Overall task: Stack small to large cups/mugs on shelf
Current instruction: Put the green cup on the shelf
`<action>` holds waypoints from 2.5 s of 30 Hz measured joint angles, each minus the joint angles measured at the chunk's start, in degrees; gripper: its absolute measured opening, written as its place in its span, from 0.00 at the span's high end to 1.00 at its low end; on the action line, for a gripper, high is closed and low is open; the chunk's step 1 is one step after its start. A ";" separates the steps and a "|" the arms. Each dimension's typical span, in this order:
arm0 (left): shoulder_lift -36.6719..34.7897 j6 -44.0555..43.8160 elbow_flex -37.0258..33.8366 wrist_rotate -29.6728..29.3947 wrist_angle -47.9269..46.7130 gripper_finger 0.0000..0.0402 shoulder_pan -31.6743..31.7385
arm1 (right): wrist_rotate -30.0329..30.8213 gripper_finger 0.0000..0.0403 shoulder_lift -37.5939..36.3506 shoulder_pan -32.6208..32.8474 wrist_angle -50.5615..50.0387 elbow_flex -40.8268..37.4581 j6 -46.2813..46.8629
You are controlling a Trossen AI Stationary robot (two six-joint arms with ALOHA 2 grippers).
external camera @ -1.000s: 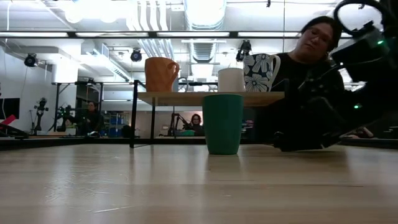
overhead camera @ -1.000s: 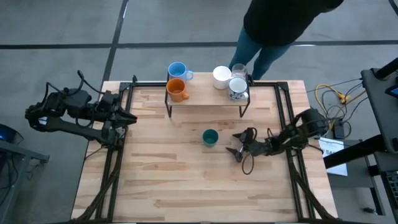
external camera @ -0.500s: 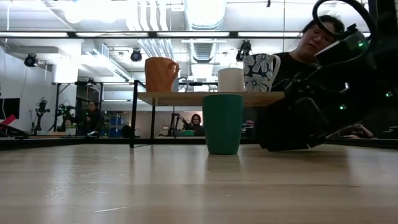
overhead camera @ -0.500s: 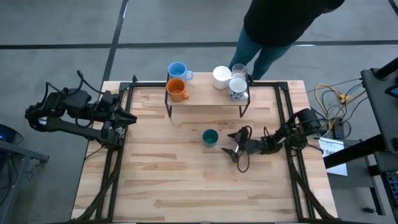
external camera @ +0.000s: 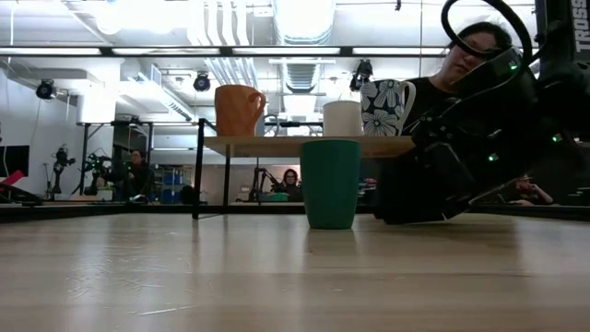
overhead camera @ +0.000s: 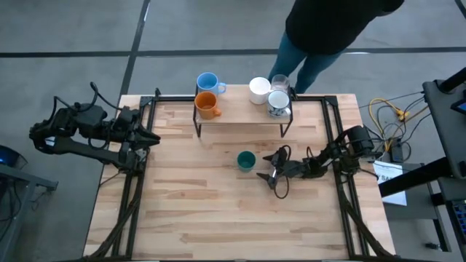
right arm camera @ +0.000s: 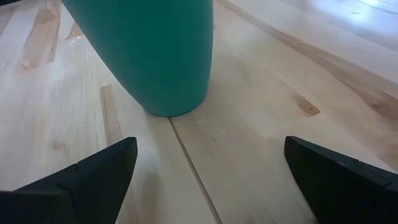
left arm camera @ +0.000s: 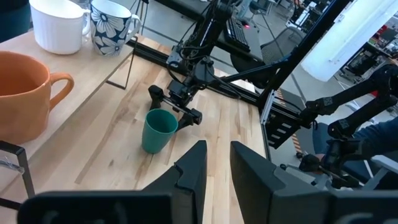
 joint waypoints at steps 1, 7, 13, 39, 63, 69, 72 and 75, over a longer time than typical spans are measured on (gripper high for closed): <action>0.00 0.02 0.00 0.01 0.02 0.86 0.00 | -0.13 0.01 0.02 -0.13 -0.10 0.18 -0.02; -0.05 0.20 -0.01 0.01 0.01 0.86 0.00 | -0.86 0.01 0.15 -0.46 -0.92 1.23 -1.78; -0.22 0.23 -0.02 0.02 0.02 0.86 0.00 | -2.99 0.01 0.20 -1.70 -1.81 2.91 -2.44; -2.16 1.47 -0.02 0.11 0.00 0.86 -0.02 | -7.31 0.01 0.31 -5.87 -6.85 9.30 -4.89; -2.45 1.55 -0.02 0.28 -0.02 0.86 -0.02 | -10.28 0.01 6.12 -5.85 -7.20 17.05 -5.70; -2.92 1.57 -0.02 0.35 -0.04 0.86 -0.01 | -10.74 0.01 5.94 -6.05 -8.33 18.24 -6.30; -3.13 1.64 -0.03 0.34 -0.07 0.86 -0.01 | -11.14 0.01 5.88 -6.39 -8.53 18.51 -6.19; -3.36 1.64 -0.22 0.34 -0.05 0.86 0.00 | -11.33 0.01 5.88 -6.76 -8.51 18.60 -6.19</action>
